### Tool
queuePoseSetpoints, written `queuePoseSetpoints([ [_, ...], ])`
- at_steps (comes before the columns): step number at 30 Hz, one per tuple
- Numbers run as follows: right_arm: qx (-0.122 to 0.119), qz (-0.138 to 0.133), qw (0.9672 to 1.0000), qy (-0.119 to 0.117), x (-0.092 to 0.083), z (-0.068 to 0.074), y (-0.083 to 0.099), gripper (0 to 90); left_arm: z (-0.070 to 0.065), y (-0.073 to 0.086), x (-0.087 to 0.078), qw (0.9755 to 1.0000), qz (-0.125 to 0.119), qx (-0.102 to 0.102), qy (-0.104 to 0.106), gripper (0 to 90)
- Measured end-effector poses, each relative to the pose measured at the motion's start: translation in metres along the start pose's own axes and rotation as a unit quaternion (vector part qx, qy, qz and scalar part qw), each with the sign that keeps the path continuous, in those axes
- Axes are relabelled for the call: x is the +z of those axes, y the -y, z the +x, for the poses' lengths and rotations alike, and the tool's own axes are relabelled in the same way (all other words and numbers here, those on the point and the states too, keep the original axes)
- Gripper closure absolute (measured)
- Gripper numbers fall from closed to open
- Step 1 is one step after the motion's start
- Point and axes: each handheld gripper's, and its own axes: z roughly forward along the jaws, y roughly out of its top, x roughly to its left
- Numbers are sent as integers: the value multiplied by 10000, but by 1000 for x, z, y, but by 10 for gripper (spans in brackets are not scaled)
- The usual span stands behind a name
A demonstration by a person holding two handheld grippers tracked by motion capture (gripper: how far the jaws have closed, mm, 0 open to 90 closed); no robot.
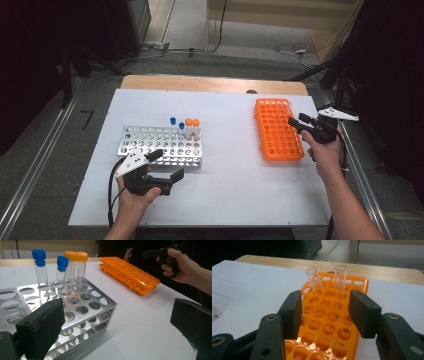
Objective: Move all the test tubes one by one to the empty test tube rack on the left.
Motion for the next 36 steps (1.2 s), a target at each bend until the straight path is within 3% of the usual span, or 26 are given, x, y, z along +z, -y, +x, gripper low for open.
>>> queuePoseSetpoints([
  [11, 128, 422, 9990, 41, 40, -19, -2, 564, 1, 0, -1, 10000, -14, -29, -24, 0],
  [23, 155, 649, 9978, 3, 62, -27, -2, 647, 3, 1, -1, 10000, 21, -61, -33, 0],
  [32, -212, 739, 9968, -199, 68, -25, -4, 689, 2, 2, 0, 10000, 51, -43, -25, 0],
  [36, -432, 809, 9958, -27, 71, -20, -7, 731, 2, 1, 0, 10000, 43, -43, -32, 0],
])
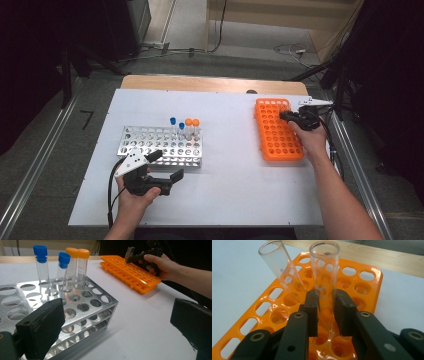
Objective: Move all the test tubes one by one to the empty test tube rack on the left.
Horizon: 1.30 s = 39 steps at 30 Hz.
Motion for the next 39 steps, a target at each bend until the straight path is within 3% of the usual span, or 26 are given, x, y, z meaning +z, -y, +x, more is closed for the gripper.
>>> queuePoseSetpoints([
  [5, 33, -46, 9999, 96, -2, 1, 1, 741, 0, 0, 0, 10000, -6, -8, -7, 0],
  [9, 41, -242, 9996, 162, -8, 3, 1, 742, 0, 0, 0, 10000, -8, -6, -5, 0],
  [14, 141, -586, 9980, 168, -25, 3, -2, 742, 0, -1, 0, 10000, 5, 27, 1, 0],
  [20, 146, -745, 9970, 115, -49, 9, -3, 742, -3, -2, 0, 10000, -15, 50, 21, 0],
  [26, 64, -869, 9962, -74, -74, 26, 5, 742, -7, -3, 2, 9999, -10, 106, 57, 8],
  [32, -66, -913, 9948, -449, -94, 44, 17, 742, -11, -4, 4, 9998, -33, 159, 101, 9],
  [39, -206, -927, 9920, -826, -111, 77, 31, 741, -16, -6, 7, 9996, -34, 228, 157, 8],
])
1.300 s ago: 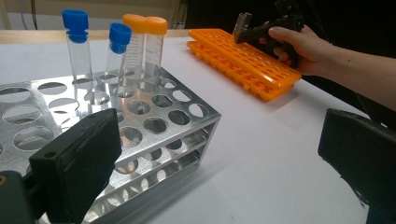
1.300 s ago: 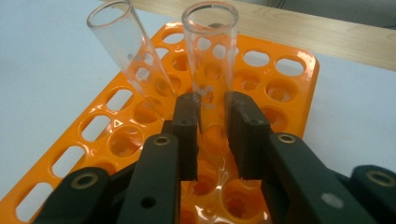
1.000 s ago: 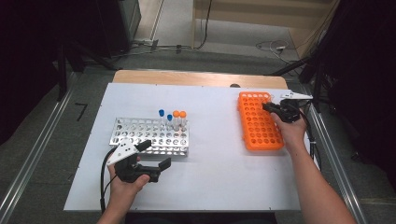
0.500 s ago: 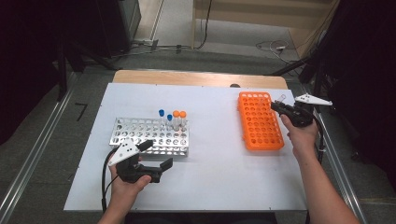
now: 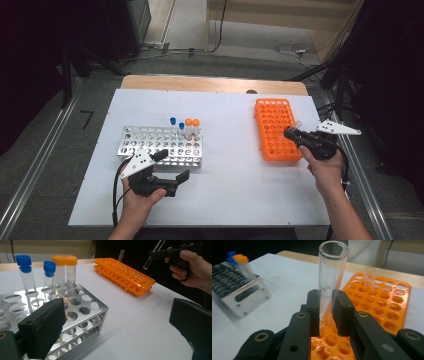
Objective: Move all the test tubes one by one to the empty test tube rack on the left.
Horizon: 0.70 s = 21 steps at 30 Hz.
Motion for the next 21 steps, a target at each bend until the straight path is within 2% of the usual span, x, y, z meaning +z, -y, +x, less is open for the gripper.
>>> queuePoseSetpoints([
  [7, -249, 37, 9992, -324, -1, 35, 10, 741, -6, -2, 2, 9999, 13, 71, 98, 9],
  [12, -293, 83, 9974, -661, 5, 61, 17, 741, -12, -3, 5, 9998, 34, 103, 179, 10],
  [21, -561, 237, 9904, -1243, 21, 106, 21, 741, -28, -6, 15, 9993, 70, 211, 286, 15],
])
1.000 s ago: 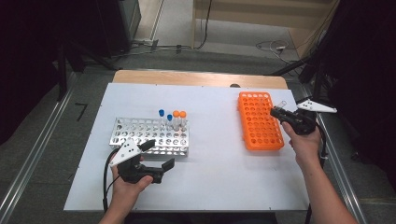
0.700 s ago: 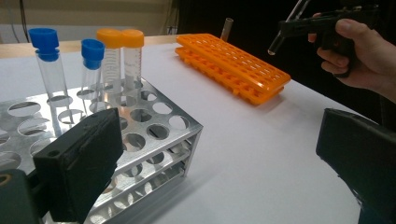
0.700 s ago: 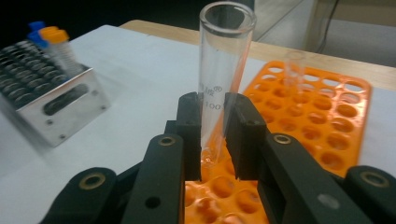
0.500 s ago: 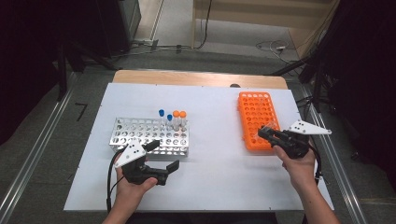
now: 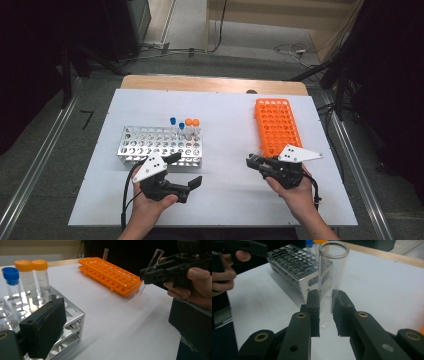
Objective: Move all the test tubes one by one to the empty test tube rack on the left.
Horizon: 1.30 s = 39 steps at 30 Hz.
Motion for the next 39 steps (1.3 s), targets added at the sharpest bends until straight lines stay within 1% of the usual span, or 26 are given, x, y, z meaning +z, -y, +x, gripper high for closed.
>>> queuePoseSetpoints([
  [4, -126, 102, 9997, -159, 8, 12, 1, 741, -7, -2, 7, 10000, 40, 30, 80, 16],
  [5, -172, 129, 9996, -184, 10, 15, 1, 741, -8, -2, 9, 9999, 48, 25, 131, 19],
  [9, -251, 238, 9989, -326, 19, 25, 3, 741, -13, -3, 15, 9996, 100, 60, 255, 53],
  [11, -290, 281, 9984, -405, 24, 30, 4, 741, -16, -4, 18, 9995, 140, 129, 241, 77],
  [12, -313, 305, 9981, -440, 26, 33, 4, 741, -18, -4, 19, 9995, 149, 131, 246, 91],
  [15, -381, 366, 9970, -560, 32, 41, 4, 741, -24, -4, 24, 9992, 209, 177, 306, 152],
  [18, -448, 456, 9957, -664, 38, 50, 5, 742, -29, -4, 26, 9983, 223, 242, 476, 266],
  [19, -481, 479, 9953, -694, 40, 52, 5, 741, -30, -4, 27, 9980, 260, 302, 496, 299],
  [21, -514, 513, 9944, -766, 43, 57, 5, 741, -32, -3, 29, 9973, 291, 315, 594, 368],
  [22, -526, 524, 9941, -791, 44, 59, 4, 741, -33, -3, 30, 9971, 287, 298, 635, 395],
  [24, -543, 558, 9933, -851, 46, 63, 5, 741, -35, -2, 31, 9963, 328, 358, 705, 453],
  [26, -577, 607, 9924, -907, 49, 66, 5, 741, -37, -2, 32, 9953, 363, 396, 805, 492],
  [29, -597, 638, 9913, -986, 51, 69, 5, 741, -40, -1, 35, 9949, 418, 454, 793, 557],
  [33, -580, 670, 9906, -1040, 52, 72, 5, 741, -42, 0, 36, 9940, 478, 598, 785, 687],
  [35, -580, 687, 9905, -1038, 53, 74, 5, 741, -41, 0, 36, 9934, 463, 616, 848, 737],
  [39, -554, 712, 9902, -1068, 53, 73, 5, 740, -42, 1, 36, 9937, 429, 660, 798, 759],
])
